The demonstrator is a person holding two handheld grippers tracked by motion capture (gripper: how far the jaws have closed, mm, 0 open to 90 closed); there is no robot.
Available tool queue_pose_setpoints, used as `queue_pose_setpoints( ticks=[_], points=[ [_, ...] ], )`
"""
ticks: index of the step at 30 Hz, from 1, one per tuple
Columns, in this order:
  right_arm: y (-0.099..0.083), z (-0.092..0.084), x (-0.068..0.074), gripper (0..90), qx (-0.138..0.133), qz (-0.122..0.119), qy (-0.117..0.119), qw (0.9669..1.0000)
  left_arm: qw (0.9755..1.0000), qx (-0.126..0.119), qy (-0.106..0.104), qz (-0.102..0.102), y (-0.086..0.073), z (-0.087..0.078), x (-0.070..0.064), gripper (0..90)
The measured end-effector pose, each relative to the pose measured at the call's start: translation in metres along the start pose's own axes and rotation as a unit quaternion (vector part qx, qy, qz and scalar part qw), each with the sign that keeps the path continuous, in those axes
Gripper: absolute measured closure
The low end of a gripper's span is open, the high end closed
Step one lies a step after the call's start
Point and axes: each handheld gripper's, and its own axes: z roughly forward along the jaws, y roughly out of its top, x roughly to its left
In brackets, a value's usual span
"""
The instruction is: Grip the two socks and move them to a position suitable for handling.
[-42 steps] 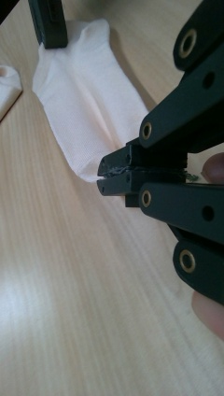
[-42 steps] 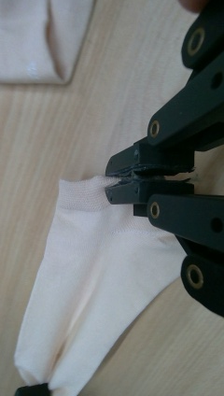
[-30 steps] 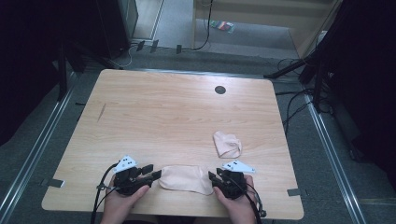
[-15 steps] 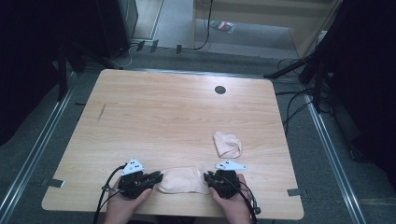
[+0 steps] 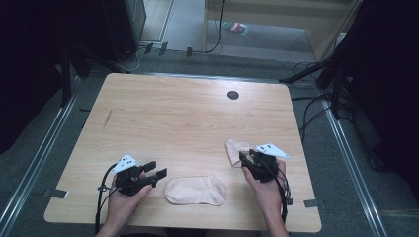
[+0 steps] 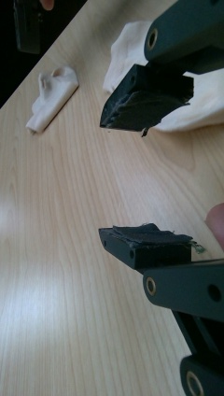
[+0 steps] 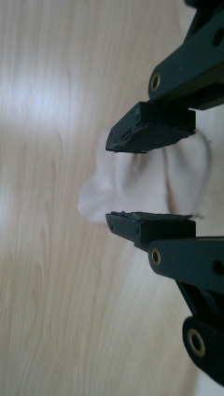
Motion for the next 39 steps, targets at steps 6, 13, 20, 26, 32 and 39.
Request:
queue_pose_setpoints(
  ticks=[6, 13, 20, 26, 32, 39],
  points=[
    [0.011, 0.036, -0.013, 54.3, 0.041, 0.003, 0.015, 0.999, 0.9999, -0.005, 0.005, -0.007, 0.0, -0.001, 0.008, 41.4],
    [0.004, 0.058, -0.004, 49.2, 0.073, -0.029, -0.002, 0.9969, 0.9994, -0.027, 0.017, -0.011, 0.009, 0.001, 0.011, 38.7],
    [-0.003, 0.061, -0.007, 64.1, 0.064, -0.019, -0.022, 0.9976, 0.9986, -0.045, 0.027, -0.001, 0.031, 0.02, 0.014, 38.0],
    [-0.003, 0.06, -0.006, 86.5, 0.062, -0.028, -0.025, 0.9974, 0.9987, -0.041, 0.031, 0.007, 0.03, 0.032, 0.021, 38.6],
    [0.008, 0.048, 0.002, 88.6, 0.035, -0.007, -0.012, 0.9993, 0.9991, -0.034, 0.024, -0.001, 0.026, 0.033, 0.026, 38.5],
    [0.028, 0.04, 0.047, 88.4, 0.016, -0.023, 0.032, 0.9991, 0.9996, -0.027, 0.009, -0.001, 0.028, 0.038, 0.017, 36.3]
  ],
)
